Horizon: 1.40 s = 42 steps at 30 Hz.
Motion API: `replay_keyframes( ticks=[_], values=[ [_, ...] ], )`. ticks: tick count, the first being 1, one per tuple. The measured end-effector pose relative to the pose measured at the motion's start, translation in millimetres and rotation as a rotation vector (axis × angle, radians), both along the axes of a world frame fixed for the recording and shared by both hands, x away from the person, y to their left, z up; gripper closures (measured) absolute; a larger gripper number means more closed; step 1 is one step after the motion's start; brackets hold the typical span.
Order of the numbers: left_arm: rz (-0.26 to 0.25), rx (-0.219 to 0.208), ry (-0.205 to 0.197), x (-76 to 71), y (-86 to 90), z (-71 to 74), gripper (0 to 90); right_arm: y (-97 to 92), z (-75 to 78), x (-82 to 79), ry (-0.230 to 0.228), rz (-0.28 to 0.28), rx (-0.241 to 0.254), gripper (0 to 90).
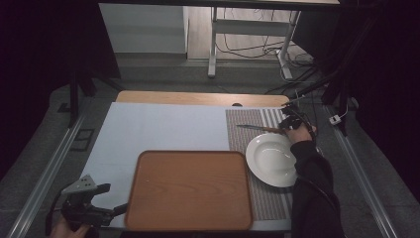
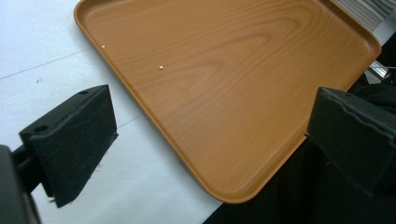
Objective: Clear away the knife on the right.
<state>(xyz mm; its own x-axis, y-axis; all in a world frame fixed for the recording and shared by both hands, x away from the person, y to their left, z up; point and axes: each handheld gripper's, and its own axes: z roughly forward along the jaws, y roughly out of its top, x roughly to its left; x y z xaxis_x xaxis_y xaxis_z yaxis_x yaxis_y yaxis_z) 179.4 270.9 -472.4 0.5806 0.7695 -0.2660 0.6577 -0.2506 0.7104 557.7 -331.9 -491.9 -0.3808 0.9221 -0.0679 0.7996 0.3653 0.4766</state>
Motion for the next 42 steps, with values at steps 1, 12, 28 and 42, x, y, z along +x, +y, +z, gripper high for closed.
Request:
replay_keyframes(
  ticks=[1,12,28,42],
  values=[
    [0.0,0.001,0.0,0.0,-0.1,0.0,1.5,-2.2,0.3,-1.9,0.009,0.001,0.003,90.0],
    [-0.005,0.007,-0.001,0.9,-1.4,0.2,1.6,-12.3,3.8,-30.9,0.1,0.089,0.028,90.0],
    [-0.005,0.008,0.0,1.7,-1.9,0.0,1.7,-1.3,25.5,-25.6,-0.068,0.054,0.101,30.2],
    [-0.004,0.006,0.005,1.9,-1.3,-0.3,1.7,33.3,8.9,-4.3,0.001,0.129,0.06,0.0]
  ],
)
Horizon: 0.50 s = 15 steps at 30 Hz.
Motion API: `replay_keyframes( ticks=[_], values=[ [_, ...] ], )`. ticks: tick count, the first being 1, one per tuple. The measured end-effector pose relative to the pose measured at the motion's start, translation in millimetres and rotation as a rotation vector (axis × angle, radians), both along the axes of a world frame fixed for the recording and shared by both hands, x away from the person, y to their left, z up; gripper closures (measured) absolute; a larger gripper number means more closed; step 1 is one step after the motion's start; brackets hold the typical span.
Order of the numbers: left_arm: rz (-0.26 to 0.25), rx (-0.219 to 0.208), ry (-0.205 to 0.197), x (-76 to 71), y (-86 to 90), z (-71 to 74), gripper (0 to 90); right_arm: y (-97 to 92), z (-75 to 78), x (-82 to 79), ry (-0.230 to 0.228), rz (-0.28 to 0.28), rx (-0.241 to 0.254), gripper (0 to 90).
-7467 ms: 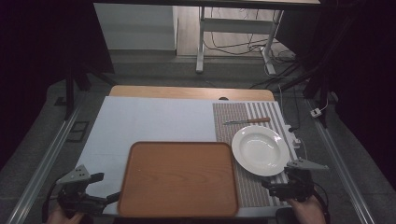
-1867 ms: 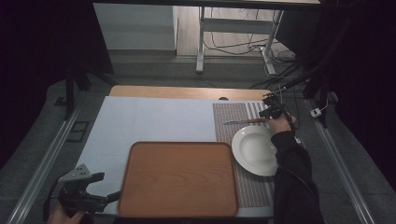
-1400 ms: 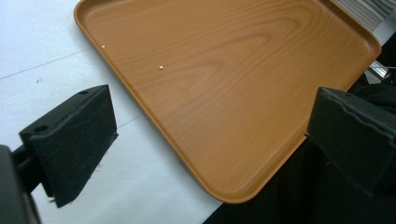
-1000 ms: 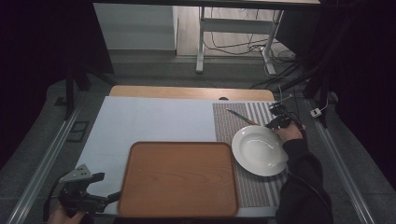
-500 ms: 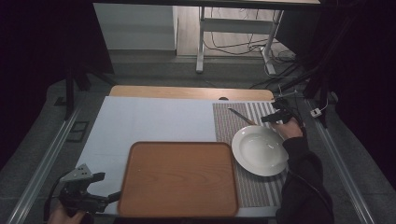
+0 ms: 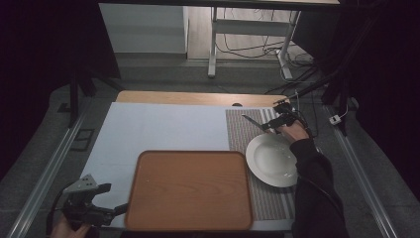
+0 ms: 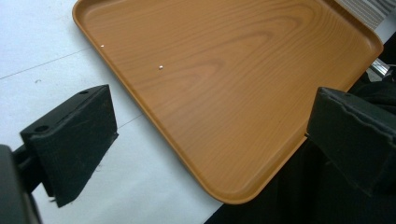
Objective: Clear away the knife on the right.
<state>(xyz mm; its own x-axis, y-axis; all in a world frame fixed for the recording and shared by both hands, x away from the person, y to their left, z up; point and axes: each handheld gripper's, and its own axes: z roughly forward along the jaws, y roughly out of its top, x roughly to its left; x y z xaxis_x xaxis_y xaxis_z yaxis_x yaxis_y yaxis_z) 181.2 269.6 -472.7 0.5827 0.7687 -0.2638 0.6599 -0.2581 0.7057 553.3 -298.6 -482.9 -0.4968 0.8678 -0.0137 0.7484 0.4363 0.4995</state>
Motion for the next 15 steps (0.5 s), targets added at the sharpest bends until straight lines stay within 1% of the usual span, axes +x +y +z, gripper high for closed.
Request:
replay_keyframes(
  ticks=[1,2,4,5,6,9,10,11,13,14,15],
  values=[
    [0.0,0.0,0.001,0.1,0.0,0.0,1.7,1.1,-3.6,1.1,0.004,0.005,-0.022,0.0],
    [0.0,0.0,0.001,0.0,0.0,0.0,1.7,1.1,-3.6,1.1,0.004,0.005,-0.022,0.0],
    [0.003,-0.002,0.003,-0.1,0.3,-0.1,1.7,1.4,-9.3,3.8,0.021,-0.003,-0.038,0.0],
    [0.003,-0.003,0.003,-0.2,0.5,-0.1,1.7,0.9,-11.5,4.9,0.027,-0.009,-0.033,0.0],
    [0.004,-0.004,0.003,-0.3,0.6,-0.2,1.7,-1.2,-13.4,6.9,0.041,-0.001,-0.03,0.8],
    [0.004,-0.003,0.002,-0.4,0.5,-0.2,1.7,-2.8,-14.5,8.3,0.042,-0.005,-0.019,2.6],
    [0.003,-0.002,0.003,-0.4,0.5,-0.1,1.7,-3.2,-15.3,9.0,0.036,-0.001,-0.017,9.3],
    [0.003,-0.002,0.003,-0.4,0.4,-0.1,1.7,-3.2,-15.3,9.0,0.036,-0.001,-0.017,9.3],
    [0.003,-0.001,0.002,-0.4,0.4,-0.1,1.7,-3.1,-15.5,9.3,0.046,0.02,-0.005,19.1],
    [0.003,-0.001,0.002,-0.3,0.4,-0.1,1.7,-2.3,-15.7,9.3,0.045,0.03,-0.007,22.0],
    [0.002,-0.001,0.002,-0.4,0.3,-0.1,1.7,-1.4,-15.5,8.8,0.036,0.038,-0.024,26.9]
  ],
)
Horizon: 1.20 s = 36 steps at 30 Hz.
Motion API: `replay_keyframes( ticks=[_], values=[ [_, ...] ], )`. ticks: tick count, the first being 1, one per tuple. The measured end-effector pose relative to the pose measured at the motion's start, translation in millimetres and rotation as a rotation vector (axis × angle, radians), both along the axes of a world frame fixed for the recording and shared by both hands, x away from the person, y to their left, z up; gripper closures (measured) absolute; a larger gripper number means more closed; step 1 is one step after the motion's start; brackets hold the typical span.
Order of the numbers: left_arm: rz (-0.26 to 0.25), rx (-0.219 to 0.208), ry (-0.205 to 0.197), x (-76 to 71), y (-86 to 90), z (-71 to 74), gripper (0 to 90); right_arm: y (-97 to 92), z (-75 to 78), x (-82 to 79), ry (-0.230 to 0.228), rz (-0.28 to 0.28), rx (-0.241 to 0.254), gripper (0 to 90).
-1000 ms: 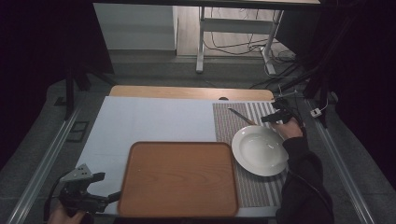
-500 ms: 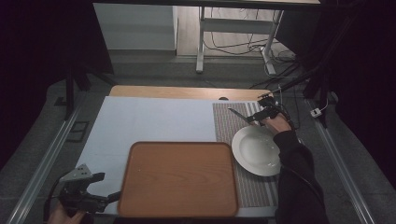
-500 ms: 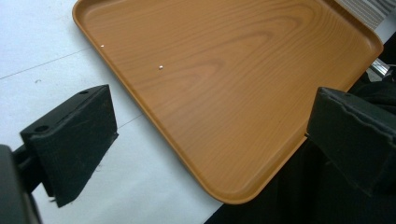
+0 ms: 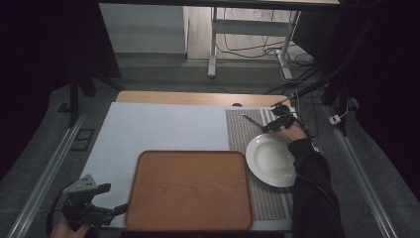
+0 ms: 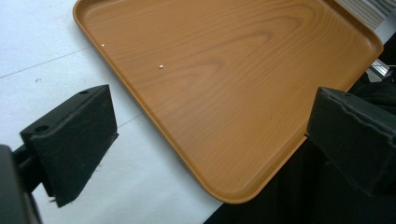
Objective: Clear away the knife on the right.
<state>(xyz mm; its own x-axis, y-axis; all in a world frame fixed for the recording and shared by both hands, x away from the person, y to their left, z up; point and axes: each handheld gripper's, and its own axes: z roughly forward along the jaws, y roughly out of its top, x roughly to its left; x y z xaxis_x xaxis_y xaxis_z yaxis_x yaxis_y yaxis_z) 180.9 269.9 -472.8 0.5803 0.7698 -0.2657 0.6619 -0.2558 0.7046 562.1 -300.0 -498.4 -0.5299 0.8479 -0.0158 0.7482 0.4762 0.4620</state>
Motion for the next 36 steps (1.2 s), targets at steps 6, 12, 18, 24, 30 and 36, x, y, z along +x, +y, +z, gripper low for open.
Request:
replay_keyframes(
  ticks=[6,12,18,24,30,36],
  values=[
    [0.002,-0.001,0.0,0.0,0.1,0.0,1.7,5.5,4.6,-4.2,-0.002,0.101,-0.029,60.4],
    [0.002,-0.002,0.0,-0.1,0.2,0.0,1.7,9.0,5.8,-4.8,0.01,0.142,-0.036,77.6],
    [0.001,-0.001,0.0,-0.2,0.2,0.1,1.7,12.2,6.7,-5.7,-0.004,0.149,-0.066,78.0],
    [0.002,-0.002,0.0,-0.3,0.3,0.1,1.7,2.1,12.4,-5.6,-0.043,0.109,-0.054,78.2],
    [0.002,0.001,-0.001,-0.4,0.1,0.2,1.7,-18.7,21.1,-7.4,-0.064,0.058,-0.024,78.2],
    [0.002,0.002,-0.002,-0.4,0.0,0.2,1.7,-42.8,31.3,-12.3,-0.063,0.004,0.023,78.1]
  ],
)
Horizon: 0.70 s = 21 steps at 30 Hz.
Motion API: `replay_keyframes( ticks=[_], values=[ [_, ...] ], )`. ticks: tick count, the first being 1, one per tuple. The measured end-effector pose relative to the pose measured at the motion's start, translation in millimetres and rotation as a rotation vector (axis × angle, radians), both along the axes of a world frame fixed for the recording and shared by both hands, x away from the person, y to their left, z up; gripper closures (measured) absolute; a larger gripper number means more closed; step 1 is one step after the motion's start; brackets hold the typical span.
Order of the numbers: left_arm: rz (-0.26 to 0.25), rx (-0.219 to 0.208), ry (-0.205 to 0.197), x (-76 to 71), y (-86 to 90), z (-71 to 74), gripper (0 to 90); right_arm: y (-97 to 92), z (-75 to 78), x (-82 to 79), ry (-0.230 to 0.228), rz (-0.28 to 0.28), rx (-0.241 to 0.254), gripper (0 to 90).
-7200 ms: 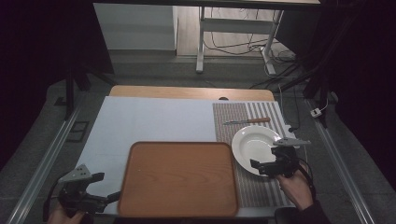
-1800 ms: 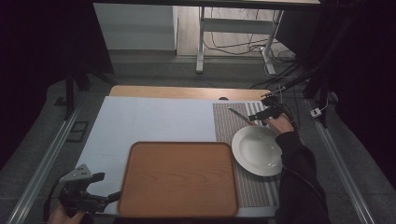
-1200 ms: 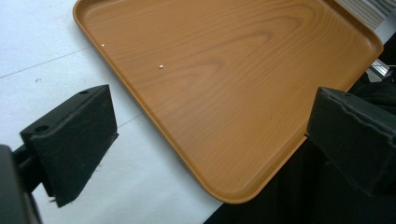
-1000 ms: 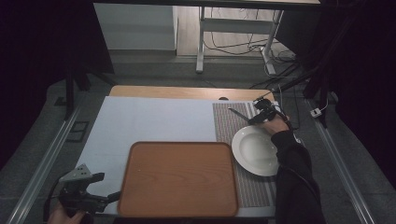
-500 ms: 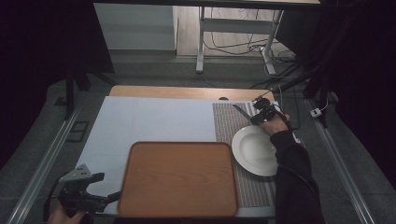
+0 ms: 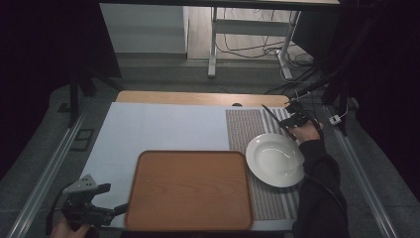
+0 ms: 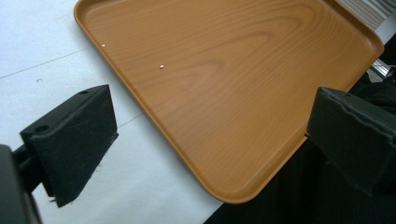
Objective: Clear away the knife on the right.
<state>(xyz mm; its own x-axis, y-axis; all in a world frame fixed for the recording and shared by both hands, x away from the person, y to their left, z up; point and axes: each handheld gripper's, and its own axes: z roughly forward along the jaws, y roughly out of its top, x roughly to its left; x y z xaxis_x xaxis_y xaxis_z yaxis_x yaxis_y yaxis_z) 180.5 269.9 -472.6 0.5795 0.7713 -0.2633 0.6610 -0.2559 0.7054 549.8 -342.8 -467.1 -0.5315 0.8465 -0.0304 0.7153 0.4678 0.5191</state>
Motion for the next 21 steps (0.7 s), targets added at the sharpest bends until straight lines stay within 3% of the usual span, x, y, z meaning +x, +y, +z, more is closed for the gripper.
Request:
replay_keyframes(
  ticks=[7,14,21],
  values=[
    [-0.002,0.004,-0.001,0.5,-0.6,0.2,1.7,-9.5,10.1,-11.2,0.009,-0.015,0.018,78.1],
    [-0.003,0.005,-0.003,0.6,-0.7,0.2,1.7,0.1,19.8,-25.9,0.014,0.0,0.04,78.0],
    [-0.001,0.004,-0.003,0.4,-1.0,0.3,1.7,14.2,19.6,-39.6,0.027,0.04,0.029,78.0]
  ],
)
